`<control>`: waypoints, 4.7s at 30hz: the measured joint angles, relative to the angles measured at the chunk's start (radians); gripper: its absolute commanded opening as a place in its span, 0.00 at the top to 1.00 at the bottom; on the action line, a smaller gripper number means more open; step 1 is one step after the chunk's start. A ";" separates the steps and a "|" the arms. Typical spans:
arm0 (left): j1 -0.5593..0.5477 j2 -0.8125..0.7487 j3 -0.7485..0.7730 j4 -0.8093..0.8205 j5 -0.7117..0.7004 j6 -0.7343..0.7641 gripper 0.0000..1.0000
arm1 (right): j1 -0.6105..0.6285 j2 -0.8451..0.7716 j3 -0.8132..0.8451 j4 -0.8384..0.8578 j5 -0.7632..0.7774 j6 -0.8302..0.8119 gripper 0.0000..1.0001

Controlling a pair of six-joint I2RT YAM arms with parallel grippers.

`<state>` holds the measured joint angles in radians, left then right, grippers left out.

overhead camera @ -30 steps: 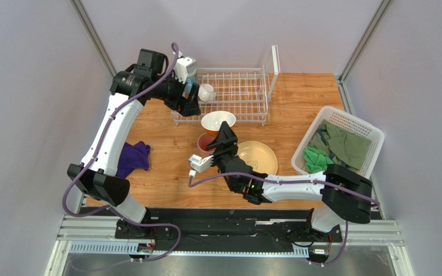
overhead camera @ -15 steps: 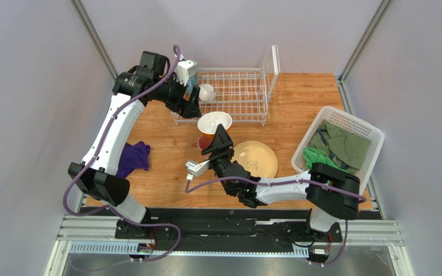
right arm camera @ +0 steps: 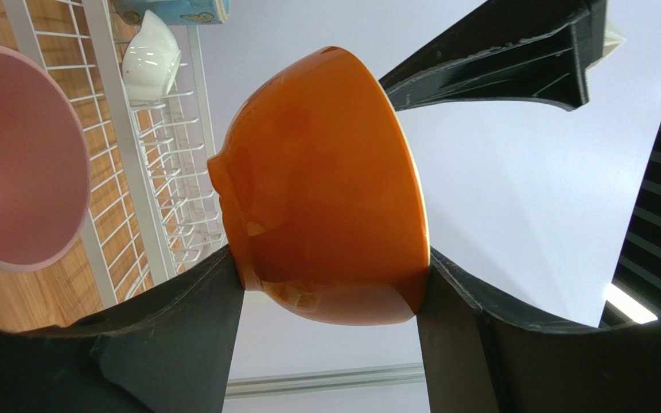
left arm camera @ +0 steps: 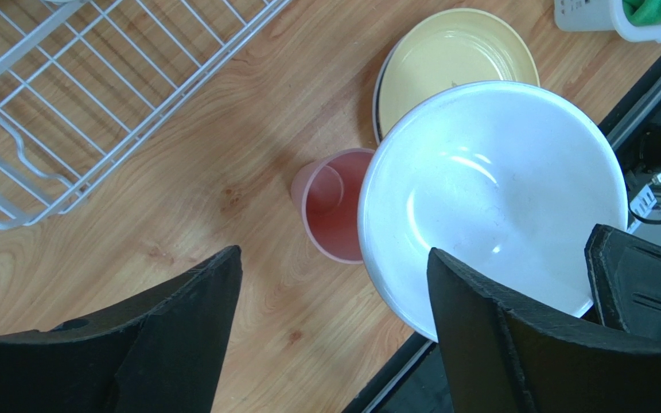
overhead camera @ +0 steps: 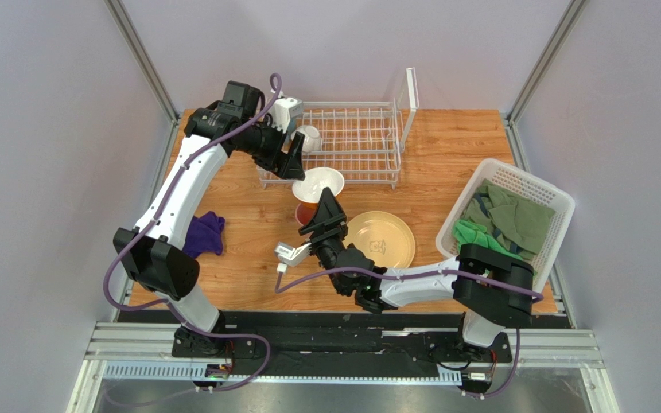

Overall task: Unload the mixed dishes from the dish rack
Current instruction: Place the bowl at the center of the board.

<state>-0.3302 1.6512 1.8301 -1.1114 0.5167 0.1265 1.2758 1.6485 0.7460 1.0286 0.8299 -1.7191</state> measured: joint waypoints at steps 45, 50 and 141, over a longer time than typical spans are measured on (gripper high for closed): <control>-0.024 0.021 -0.074 0.012 0.062 -0.045 1.00 | 0.021 0.085 0.043 0.089 -0.037 -0.127 0.41; -0.024 0.018 -0.072 0.009 0.068 -0.046 1.00 | 0.021 0.079 0.040 0.086 -0.033 -0.089 0.18; 0.293 -0.011 -0.693 0.510 -0.134 0.111 1.00 | -0.453 -0.336 0.400 -1.217 -0.253 1.151 0.04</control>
<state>-0.0368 1.6405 1.1374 -0.6018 0.3824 0.2371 0.8230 1.3128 1.1458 -0.1879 0.5770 -0.5686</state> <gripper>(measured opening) 0.044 0.961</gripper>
